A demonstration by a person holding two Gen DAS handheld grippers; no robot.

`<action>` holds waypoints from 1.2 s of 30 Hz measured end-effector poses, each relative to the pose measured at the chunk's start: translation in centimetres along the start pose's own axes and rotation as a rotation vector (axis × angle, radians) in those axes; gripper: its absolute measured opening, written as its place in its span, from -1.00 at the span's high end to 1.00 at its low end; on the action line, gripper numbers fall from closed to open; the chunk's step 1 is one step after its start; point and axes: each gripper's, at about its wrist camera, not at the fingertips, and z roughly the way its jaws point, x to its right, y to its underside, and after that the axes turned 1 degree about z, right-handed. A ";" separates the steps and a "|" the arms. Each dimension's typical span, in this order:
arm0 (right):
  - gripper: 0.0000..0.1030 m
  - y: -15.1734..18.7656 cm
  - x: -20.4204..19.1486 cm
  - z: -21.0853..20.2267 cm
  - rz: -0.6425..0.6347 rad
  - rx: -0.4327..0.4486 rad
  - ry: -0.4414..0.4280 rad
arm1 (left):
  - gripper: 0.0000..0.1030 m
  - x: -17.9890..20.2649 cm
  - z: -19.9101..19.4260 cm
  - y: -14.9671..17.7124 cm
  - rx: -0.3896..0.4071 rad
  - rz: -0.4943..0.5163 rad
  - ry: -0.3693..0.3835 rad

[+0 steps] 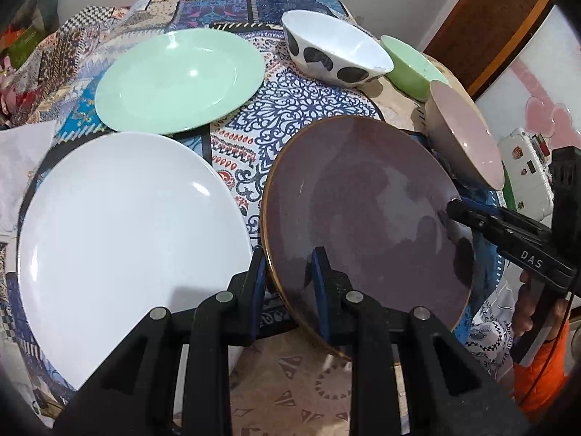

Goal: Organize plates and bowls

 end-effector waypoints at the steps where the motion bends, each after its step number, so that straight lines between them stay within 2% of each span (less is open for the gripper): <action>1: 0.46 0.0 0.0 -0.4 -0.005 0.006 0.008 | 0.53 0.1 -0.2 0.0 0.004 0.002 -0.006; 5: 0.40 -0.1 -0.4 -1.6 -0.010 0.026 0.011 | 0.53 0.6 -2.3 -0.2 0.078 0.017 -0.053; 7: 0.30 -0.2 -0.7 -2.4 -0.018 0.045 0.005 | 0.47 0.8 -3.9 -0.3 0.122 0.027 -0.078; 9: 0.10 -0.5 -1.3 -3.2 -0.026 0.073 -0.001 | 0.35 0.9 -5.1 -0.2 0.161 0.033 -0.100; 11: 0.02 -0.6 -2.0 -3.9 -0.040 0.101 -0.004 | 0.13 0.8 -6.2 0.0 0.193 0.037 -0.121; 15: -0.12 -0.8 -3.5 -4.7 -0.080 0.134 -0.015 | -0.19 0.0 -8.0 0.3 0.240 0.022 -0.142; 17: -0.14 -1.0 -4.3 -4.7 -0.095 0.142 -0.023 | -0.35 -0.8 -8.9 0.4 0.259 -0.001 -0.151; 23: -0.16 -1.5 -6.5 -4.0 -0.130 0.139 -0.056 | -0.65 -3.8 -11.0 1.3 0.298 -0.064 -0.198; 27: -0.17 -1.6 -7.8 -3.3 -0.153 0.129 -0.072 | -0.69 -6.1 -11.6 2.0 0.299 -0.100 -0.228; 36: -0.18 -2.1 -11.8 0.3 -0.204 0.061 -0.099 | -0.69 -11.6 -10.3 3.8 0.224 -0.172 -0.269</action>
